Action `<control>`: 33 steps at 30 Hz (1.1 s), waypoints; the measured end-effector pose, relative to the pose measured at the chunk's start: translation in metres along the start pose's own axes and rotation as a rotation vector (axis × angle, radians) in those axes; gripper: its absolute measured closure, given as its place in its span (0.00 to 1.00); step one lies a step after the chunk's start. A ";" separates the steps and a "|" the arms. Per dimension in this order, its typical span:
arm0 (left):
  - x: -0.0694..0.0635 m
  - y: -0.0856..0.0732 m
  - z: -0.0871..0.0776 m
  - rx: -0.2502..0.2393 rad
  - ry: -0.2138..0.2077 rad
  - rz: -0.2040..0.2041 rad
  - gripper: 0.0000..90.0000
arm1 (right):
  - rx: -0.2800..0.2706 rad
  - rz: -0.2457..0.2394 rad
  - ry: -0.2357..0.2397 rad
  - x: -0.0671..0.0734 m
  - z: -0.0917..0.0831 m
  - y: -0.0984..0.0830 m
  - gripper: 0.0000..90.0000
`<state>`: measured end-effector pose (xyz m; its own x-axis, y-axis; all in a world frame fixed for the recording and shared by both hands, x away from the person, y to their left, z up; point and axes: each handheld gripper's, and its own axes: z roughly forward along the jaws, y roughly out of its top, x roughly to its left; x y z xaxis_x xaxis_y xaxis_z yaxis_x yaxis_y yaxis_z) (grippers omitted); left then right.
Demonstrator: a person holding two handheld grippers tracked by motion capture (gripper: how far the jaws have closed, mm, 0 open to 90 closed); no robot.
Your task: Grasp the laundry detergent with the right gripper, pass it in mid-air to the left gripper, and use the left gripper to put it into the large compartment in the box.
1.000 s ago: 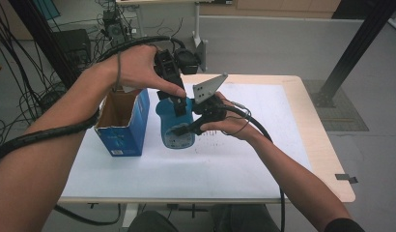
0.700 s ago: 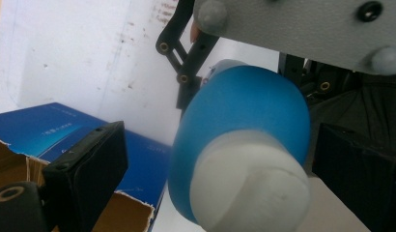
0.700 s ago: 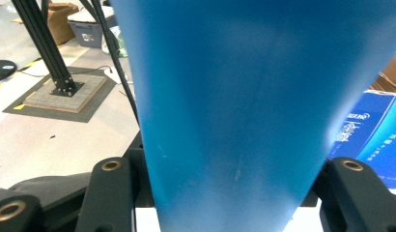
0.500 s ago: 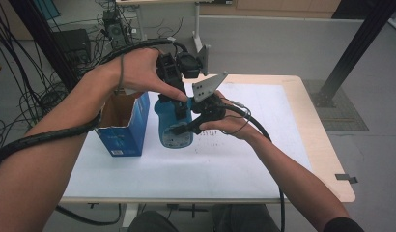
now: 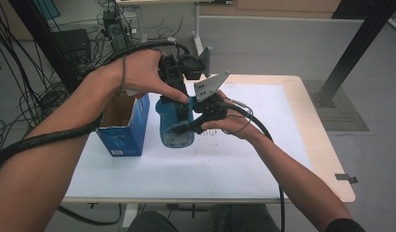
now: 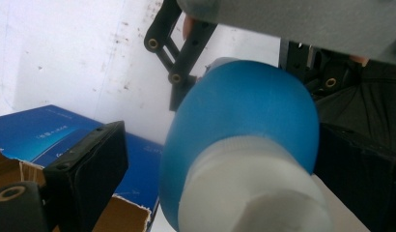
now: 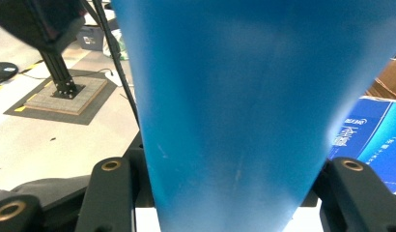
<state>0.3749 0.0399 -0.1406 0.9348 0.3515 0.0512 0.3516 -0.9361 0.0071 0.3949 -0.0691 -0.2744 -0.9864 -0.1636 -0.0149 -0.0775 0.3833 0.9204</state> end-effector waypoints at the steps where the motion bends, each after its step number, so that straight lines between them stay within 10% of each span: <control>1: -0.001 0.000 0.001 -0.002 0.000 0.000 0.07 | 0.000 0.000 0.001 0.000 0.000 0.000 0.49; 33: -0.001 -0.003 0.003 0.001 0.005 -0.008 0.07 | 0.003 0.002 -0.007 -0.003 0.001 -0.001 0.49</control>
<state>0.3731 0.0428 -0.1435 0.9317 0.3588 0.0557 0.3590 -0.9333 0.0068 0.3976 -0.0686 -0.2758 -0.9876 -0.1563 -0.0162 -0.0762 0.3864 0.9192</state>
